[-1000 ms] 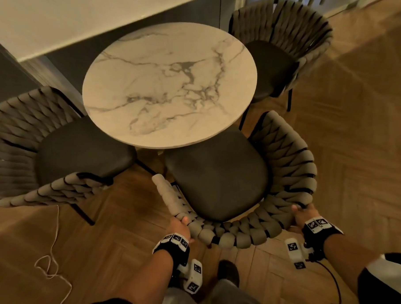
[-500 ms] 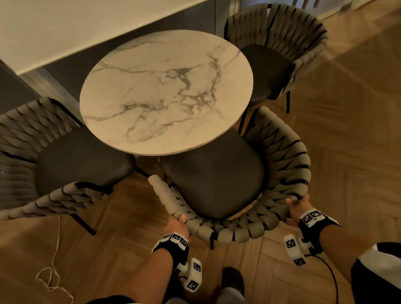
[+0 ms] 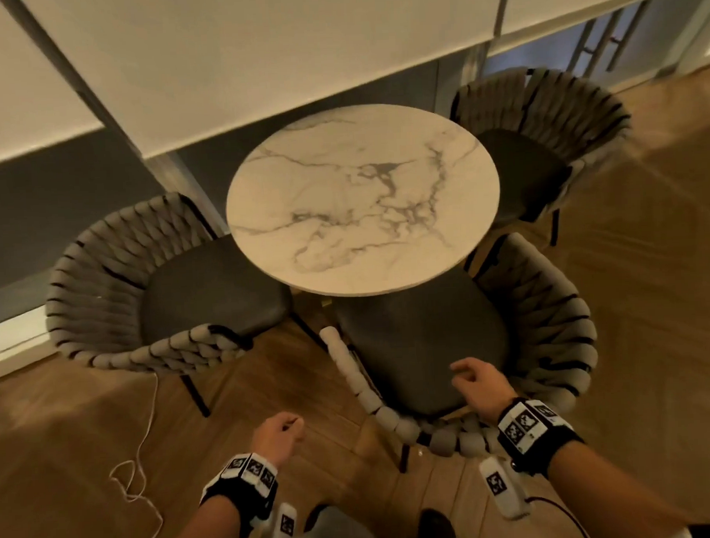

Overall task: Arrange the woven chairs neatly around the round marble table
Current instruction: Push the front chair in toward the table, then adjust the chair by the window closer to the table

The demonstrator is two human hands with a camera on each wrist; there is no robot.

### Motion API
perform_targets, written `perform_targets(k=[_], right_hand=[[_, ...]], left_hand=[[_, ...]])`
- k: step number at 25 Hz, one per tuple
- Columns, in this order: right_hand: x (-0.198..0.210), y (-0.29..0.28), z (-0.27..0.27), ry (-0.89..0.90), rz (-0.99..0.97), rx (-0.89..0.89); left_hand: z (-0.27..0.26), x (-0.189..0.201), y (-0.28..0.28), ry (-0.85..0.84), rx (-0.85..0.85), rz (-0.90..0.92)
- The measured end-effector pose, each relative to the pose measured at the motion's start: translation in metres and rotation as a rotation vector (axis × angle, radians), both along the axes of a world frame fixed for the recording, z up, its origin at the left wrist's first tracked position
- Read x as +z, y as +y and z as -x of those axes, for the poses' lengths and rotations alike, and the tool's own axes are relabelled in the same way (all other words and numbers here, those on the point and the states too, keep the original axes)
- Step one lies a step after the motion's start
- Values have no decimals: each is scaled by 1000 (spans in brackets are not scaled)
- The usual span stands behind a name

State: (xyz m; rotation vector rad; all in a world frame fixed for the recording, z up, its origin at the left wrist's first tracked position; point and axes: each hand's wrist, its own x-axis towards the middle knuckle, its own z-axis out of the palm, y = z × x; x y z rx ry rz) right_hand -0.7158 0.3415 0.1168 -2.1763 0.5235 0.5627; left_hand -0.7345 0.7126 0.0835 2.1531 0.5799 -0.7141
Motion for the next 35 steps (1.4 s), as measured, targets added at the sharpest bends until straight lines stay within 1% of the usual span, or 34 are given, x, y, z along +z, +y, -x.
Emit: perform_targets(k=[3,6,9,12,14,16,18,19,20,21,22,23,24,25,26,28,29,30,33,35], right_hand=[[10,64,-34,63,-37,249],[19,130,-64,103,-13,429],[10,202,-94,140,52,544],[-4,280,-125,160,123,627],[-8,331,-145,189,124,718],[-13,389,-172,209,149,772],[-24,439,-200,226,164,773],[-28,462,-212,226,154,735],[-34,481,-221,242,127,649],[-40,494,-227,280,59,501],[-46,508,-232,328,-50,301],[-53,519,-235,389,-168,103],[-61,529,-238,422,-275,-59],[-66,537,-240,426,-335,-142],[-72,544,-242,398,-321,-129],[-79,551,-246,294,-144,114],[-82,555,-247,266,-52,223],[-84,557,-250,263,0,277],[-89,558,-273,277,53,317],[-96,556,-283,251,132,455]], left_hand=[[15,12,52,-10,132,10],[19,12,101,25,192,-7],[11,-9,166,135,324,54],[-5,-39,241,247,412,95],[-18,-45,280,239,462,130],[-40,-47,321,223,546,168],[-68,-45,359,207,632,194],[-82,-45,375,197,669,208],[-97,-45,390,182,709,225],[-111,-44,400,155,759,251],[-125,-44,412,125,826,292],[-138,-45,422,93,913,347],[-151,-45,429,55,1003,406],[-162,-48,437,13,1073,459],[-172,-49,443,-23,1113,499],[-192,-48,449,-60,1098,508],[-201,-52,451,-65,1080,470],[-208,-49,448,-76,1073,434],[-223,-51,448,-26,988,267],[-226,-57,452,-9,979,241]])
